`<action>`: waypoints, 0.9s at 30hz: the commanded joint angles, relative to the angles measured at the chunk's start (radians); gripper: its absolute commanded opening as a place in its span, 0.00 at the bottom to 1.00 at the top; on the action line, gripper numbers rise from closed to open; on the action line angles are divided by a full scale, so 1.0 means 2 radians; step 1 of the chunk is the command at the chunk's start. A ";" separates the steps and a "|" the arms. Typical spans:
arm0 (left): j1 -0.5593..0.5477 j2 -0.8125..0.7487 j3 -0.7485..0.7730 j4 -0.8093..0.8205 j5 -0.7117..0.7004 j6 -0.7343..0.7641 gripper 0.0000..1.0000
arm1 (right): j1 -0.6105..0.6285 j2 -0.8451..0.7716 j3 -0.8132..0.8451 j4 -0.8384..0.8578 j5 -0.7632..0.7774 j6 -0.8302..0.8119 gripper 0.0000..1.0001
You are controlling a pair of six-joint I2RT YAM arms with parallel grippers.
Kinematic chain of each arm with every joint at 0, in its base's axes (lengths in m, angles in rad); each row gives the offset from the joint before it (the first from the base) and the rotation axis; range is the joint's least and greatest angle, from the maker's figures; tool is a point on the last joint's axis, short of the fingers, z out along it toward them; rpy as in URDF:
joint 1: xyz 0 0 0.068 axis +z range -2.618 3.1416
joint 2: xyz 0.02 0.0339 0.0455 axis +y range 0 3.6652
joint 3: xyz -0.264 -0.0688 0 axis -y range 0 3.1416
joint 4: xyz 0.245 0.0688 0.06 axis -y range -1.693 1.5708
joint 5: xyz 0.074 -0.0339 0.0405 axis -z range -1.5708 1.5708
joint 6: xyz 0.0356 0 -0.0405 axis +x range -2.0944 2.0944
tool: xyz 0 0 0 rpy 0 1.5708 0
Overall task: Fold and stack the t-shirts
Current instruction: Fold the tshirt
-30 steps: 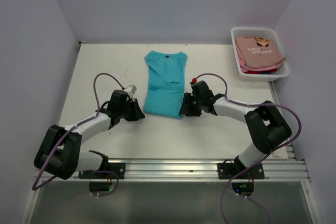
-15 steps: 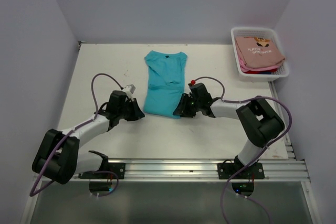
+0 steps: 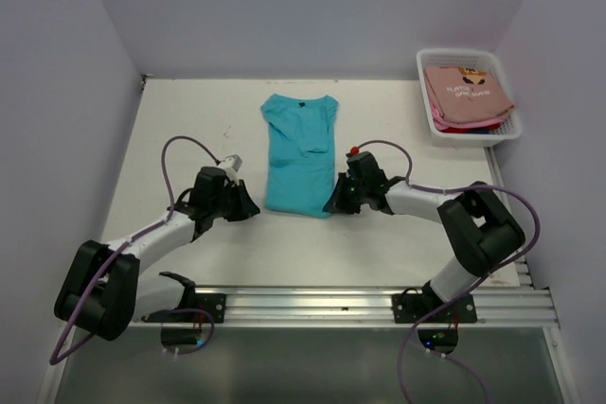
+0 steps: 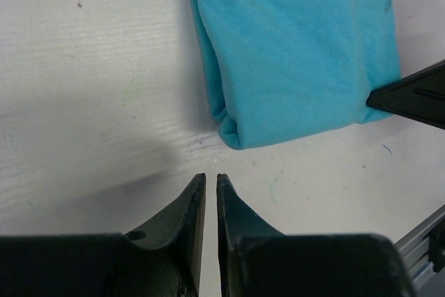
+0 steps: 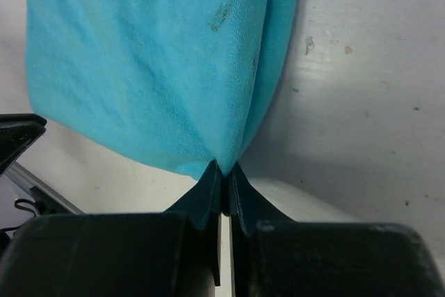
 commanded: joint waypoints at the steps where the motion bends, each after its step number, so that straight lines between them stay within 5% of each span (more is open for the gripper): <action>1: -0.001 -0.017 -0.013 0.021 0.018 -0.015 0.15 | 0.001 -0.040 0.007 -0.054 0.022 -0.019 0.00; 11: -0.003 -0.034 -0.044 0.087 0.090 -0.081 0.17 | 0.001 -0.072 0.036 -0.102 0.029 -0.039 0.00; 14: -0.011 -0.048 -0.064 0.126 0.112 -0.122 0.38 | 0.001 -0.078 0.036 -0.109 0.032 -0.043 0.00; 17: -0.023 -0.060 -0.081 0.152 0.109 -0.149 0.78 | 0.001 -0.081 0.036 -0.112 0.034 -0.045 0.00; 20: -0.025 -0.058 -0.097 0.190 0.115 -0.173 0.90 | 0.001 -0.081 0.035 -0.113 0.034 -0.048 0.00; 27: -0.026 0.018 -0.129 0.329 0.154 -0.238 0.91 | 0.001 -0.078 0.036 -0.112 0.036 -0.049 0.00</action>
